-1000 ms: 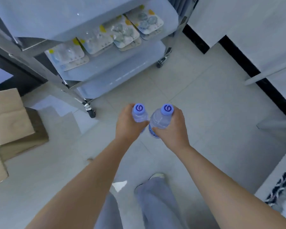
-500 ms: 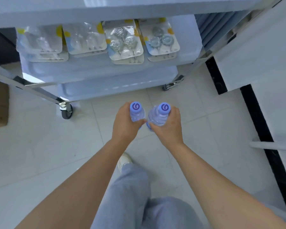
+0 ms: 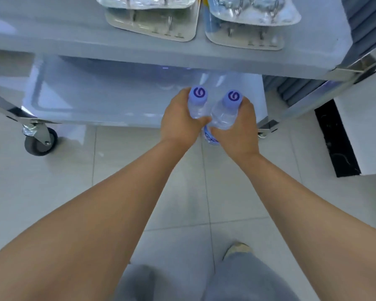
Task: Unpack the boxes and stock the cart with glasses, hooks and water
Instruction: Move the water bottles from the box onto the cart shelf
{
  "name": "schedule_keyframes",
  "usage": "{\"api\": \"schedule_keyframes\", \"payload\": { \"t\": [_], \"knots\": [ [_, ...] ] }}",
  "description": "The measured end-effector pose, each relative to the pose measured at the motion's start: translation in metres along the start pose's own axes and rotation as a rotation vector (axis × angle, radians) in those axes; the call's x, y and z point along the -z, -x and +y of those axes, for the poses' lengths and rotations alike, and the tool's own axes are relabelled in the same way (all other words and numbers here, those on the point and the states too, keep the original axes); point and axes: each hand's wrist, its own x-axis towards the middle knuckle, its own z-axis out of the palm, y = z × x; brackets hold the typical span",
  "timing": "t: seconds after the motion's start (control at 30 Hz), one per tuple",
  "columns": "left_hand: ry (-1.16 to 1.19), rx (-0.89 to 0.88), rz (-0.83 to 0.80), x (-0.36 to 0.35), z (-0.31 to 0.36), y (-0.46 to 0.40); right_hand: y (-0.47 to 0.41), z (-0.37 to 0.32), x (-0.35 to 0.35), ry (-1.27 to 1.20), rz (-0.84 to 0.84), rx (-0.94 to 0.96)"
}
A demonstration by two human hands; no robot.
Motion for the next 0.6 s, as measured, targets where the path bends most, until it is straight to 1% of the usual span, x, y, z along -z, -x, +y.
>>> {"api": "schedule_keyframes", "payload": {
  "t": [0.17, 0.33, 0.4, 0.47, 0.53, 0.6],
  "knots": [
    [-0.026, -0.078, 0.1, -0.011, -0.002, -0.036, -0.04, 0.016, -0.018, -0.043, 0.064, 0.061],
    [-0.157, -0.118, 0.138, -0.024, 0.001, -0.065, -0.063, 0.025, -0.019, -0.123, 0.125, 0.127],
    [-0.134, -0.112, 0.197, -0.033, -0.009, -0.073, -0.065, 0.036, -0.022, -0.13, 0.118, 0.133],
    [-0.053, -0.182, 0.292, -0.042, -0.025, -0.075, -0.06, 0.053, -0.03, -0.12, 0.085, 0.075],
    [0.026, -0.232, 0.335, -0.051, -0.045, -0.073, -0.051, 0.068, -0.045, -0.148, 0.067, 0.021],
    [0.056, -0.142, 0.311, -0.061, -0.062, -0.067, -0.044, 0.079, -0.06, -0.192, 0.095, 0.011]
  ]
}}
